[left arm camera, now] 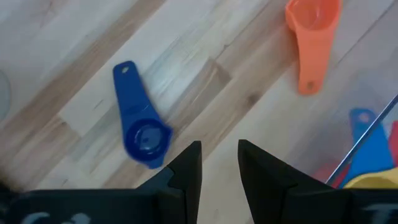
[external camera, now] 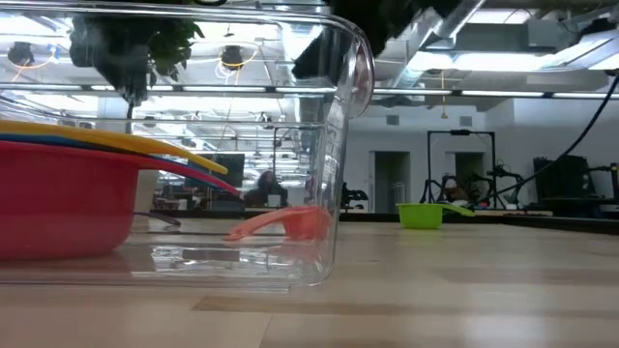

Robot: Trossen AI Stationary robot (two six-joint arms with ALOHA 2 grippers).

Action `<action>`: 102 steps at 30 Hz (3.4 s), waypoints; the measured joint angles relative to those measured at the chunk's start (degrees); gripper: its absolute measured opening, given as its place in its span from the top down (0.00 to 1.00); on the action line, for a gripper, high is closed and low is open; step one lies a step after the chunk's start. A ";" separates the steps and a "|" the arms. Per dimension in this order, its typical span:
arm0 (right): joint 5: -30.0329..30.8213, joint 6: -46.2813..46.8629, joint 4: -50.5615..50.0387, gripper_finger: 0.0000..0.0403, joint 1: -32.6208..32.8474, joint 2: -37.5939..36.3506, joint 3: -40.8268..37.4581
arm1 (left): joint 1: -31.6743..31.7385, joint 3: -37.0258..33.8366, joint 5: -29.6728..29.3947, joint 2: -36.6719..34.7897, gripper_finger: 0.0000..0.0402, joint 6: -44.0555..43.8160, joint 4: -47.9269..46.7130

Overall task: Nest measuring cups in basket
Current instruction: Stack the yellow measuring cup on top of the blue measuring cup into the transparent bin

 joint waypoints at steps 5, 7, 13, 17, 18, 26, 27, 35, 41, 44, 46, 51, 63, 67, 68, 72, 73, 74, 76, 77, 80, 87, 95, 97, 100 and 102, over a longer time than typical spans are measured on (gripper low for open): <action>3.72 -1.53 -4.99 0.81 5.84 8.47 11.99 | -0.65 -0.02 0.06 -0.08 0.77 3.04 -1.18; 4.81 -1.19 -7.97 0.82 7.37 12.11 16.70 | -0.65 -0.04 0.15 -0.07 0.77 3.85 -1.36; 6.17 3.52 -14.32 0.84 10.59 21.14 28.77 | -0.57 -0.04 1.08 -0.06 0.77 6.19 -2.04; 6.34 5.67 -16.42 0.84 12.61 25.86 35.42 | -0.56 -0.06 3.80 -0.06 0.77 9.15 -1.31; 6.34 5.88 -16.85 0.84 13.07 26.81 37.01 | -0.56 -0.06 4.14 0.00 0.77 10.05 -0.49; 5.82 7.77 -22.48 0.84 14.38 29.60 40.88 | -0.54 -0.08 5.70 2.17 0.77 14.71 5.57; 5.82 7.84 -23.30 0.84 14.35 29.39 40.75 | -0.53 -0.08 6.05 2.97 0.77 14.98 5.77; 5.63 8.08 -23.40 0.84 14.72 30.38 40.68 | -0.30 -0.08 6.12 9.55 0.77 18.89 9.82; 4.18 9.64 -21.75 0.84 15.55 32.70 40.70 | -0.18 -0.08 6.60 11.35 0.77 20.77 12.22; 4.14 10.67 -21.68 0.84 15.97 33.37 40.51 | 0.23 -0.08 6.57 11.30 0.77 20.79 12.88; 4.14 10.75 -21.14 0.84 16.15 33.33 40.51 | 0.73 -0.08 6.62 11.07 0.77 21.29 12.88; 4.14 10.35 -20.49 0.84 16.19 33.21 40.55 | 1.61 -0.08 7.60 11.24 0.77 22.71 13.84; 1.59 9.49 -18.22 0.84 15.44 34.98 40.70 | 1.97 -0.08 10.19 11.24 0.77 24.31 16.85; 1.19 9.33 -18.62 0.84 15.09 35.28 40.44 | 1.97 -0.08 10.61 11.24 0.77 24.29 17.67; 1.14 9.26 -18.43 0.84 14.97 35.13 40.54 | 1.97 -0.08 11.02 11.24 0.77 24.35 17.61; 1.13 9.28 -19.03 0.84 14.51 35.17 40.52 | 1.95 -0.08 11.56 11.98 0.77 24.40 17.78; 1.12 9.29 -18.93 0.84 14.44 35.17 40.52 | 1.91 -0.08 11.77 12.30 0.77 24.40 17.70; 1.12 9.29 -18.82 0.84 14.31 35.17 40.53 | 1.91 -0.08 12.12 12.74 0.77 24.41 17.80; 1.12 9.29 -18.92 0.84 14.11 35.14 40.54 | 1.91 -0.08 12.65 13.89 0.77 24.46 18.33; 1.12 9.31 -19.06 0.84 14.09 35.16 40.54 | 1.91 -0.08 12.61 14.45 0.77 24.80 18.51; 0.63 9.32 -18.92 0.84 14.15 35.17 40.55 | 1.91 -0.08 12.40 15.45 0.77 25.84 19.44; -0.37 9.32 -19.04 0.84 14.26 35.15 40.55 | 1.93 -0.08 12.48 15.90 0.77 27.23 21.21; -0.39 9.27 -19.05 0.84 14.15 35.12 39.90 | 1.95 -0.08 12.48 15.90 0.77 27.22 21.74; -0.38 9.29 -19.12 0.84 14.13 35.12 39.93 | 1.95 -0.08 12.78 15.90 0.77 27.30 21.78; -0.39 9.31 -19.16 0.84 14.13 35.12 39.93 | 1.95 -0.08 13.30 15.90 0.77 27.38 21.78; -0.39 9.33 -19.18 0.84 14.15 35.12 39.93 | 1.95 -0.08 13.45 15.90 0.77 27.40 21.78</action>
